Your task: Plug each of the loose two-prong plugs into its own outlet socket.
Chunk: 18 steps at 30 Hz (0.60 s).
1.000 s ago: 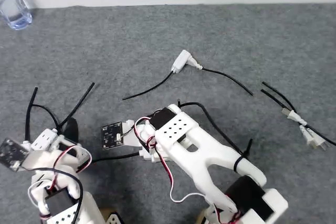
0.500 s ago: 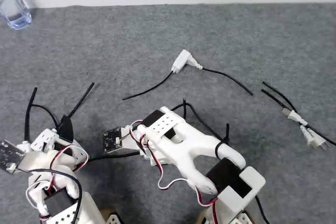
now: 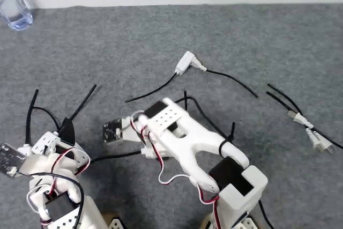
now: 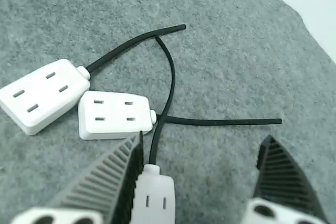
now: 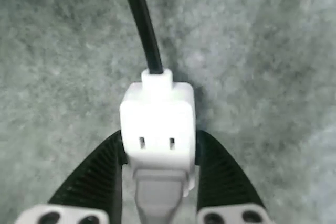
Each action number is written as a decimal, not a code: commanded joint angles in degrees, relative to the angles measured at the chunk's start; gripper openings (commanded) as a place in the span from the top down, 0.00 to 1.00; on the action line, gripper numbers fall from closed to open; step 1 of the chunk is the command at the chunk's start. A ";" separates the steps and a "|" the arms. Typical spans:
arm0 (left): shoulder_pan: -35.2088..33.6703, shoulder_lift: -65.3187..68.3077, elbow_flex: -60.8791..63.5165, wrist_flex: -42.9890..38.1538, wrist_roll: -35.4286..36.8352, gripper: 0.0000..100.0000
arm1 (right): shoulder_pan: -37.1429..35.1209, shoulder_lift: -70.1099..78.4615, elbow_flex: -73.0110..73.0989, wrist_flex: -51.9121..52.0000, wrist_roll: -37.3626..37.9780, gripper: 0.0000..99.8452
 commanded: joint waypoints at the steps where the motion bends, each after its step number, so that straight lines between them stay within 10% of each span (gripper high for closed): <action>1: -0.09 -0.62 -0.66 -1.67 -0.26 0.67 | 3.56 -0.40 -10.90 4.88 0.53 0.99; 18: -0.09 -0.62 -0.66 -1.67 -0.26 0.67 | 22.20 -0.13 -22.59 2.51 14.33 0.99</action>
